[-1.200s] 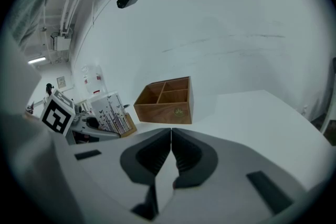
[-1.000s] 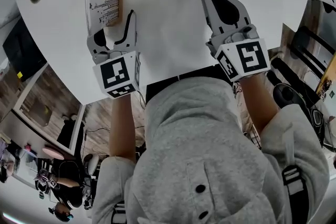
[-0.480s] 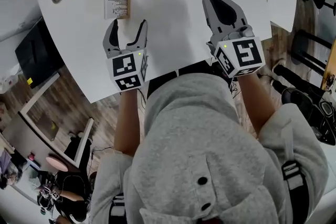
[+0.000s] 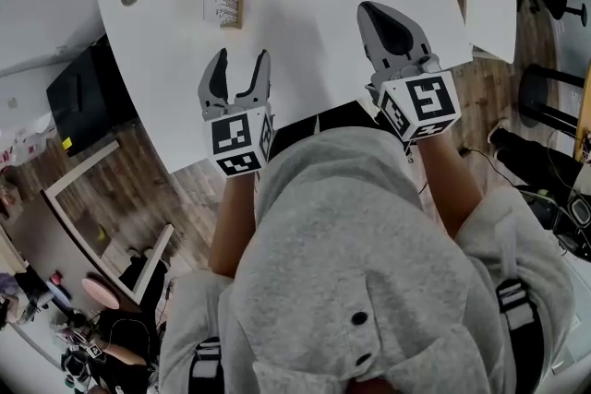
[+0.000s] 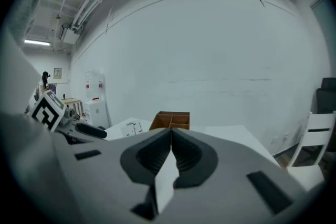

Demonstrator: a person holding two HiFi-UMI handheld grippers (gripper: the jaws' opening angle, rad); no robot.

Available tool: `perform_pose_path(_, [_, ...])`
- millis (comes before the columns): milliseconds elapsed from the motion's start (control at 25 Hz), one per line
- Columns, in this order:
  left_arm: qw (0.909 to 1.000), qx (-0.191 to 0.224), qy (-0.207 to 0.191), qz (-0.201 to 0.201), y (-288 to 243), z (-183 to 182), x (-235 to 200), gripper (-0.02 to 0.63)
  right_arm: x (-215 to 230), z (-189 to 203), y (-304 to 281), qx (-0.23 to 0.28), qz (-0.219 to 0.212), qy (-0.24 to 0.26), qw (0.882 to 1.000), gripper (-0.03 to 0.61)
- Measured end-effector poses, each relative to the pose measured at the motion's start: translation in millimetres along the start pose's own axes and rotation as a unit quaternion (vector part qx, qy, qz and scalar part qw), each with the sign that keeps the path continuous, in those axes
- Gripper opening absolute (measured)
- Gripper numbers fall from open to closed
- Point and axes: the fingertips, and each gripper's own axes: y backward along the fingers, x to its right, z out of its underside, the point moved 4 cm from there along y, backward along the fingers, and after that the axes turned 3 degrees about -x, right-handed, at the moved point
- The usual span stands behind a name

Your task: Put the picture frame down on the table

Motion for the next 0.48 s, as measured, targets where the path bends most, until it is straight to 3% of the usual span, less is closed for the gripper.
perform_pose_path(80, [0.9990,0.042,-0.003,-0.016,16,-13,3,0.149,0,1,7,0.002,0.002,-0.003,1.000,0.026])
perform_pose_path(160, [0.9973,0.067,-0.010,-0.029,29,-22,6,0.058,-1,0,13,0.005,0.002,-0.004,1.000,0.026])
perform_pose_path(240, [0.9965,0.073,-0.023,-0.036,39,-28,11,0.026,0,-2,19,0.008,-0.001,-0.002,1.000,0.026])
perform_pose_path(480, [0.9959,0.073,-0.038,-0.038,55,-34,30,0.021,12,0,41,0.011,-0.007,-0.010,1.000,0.026])
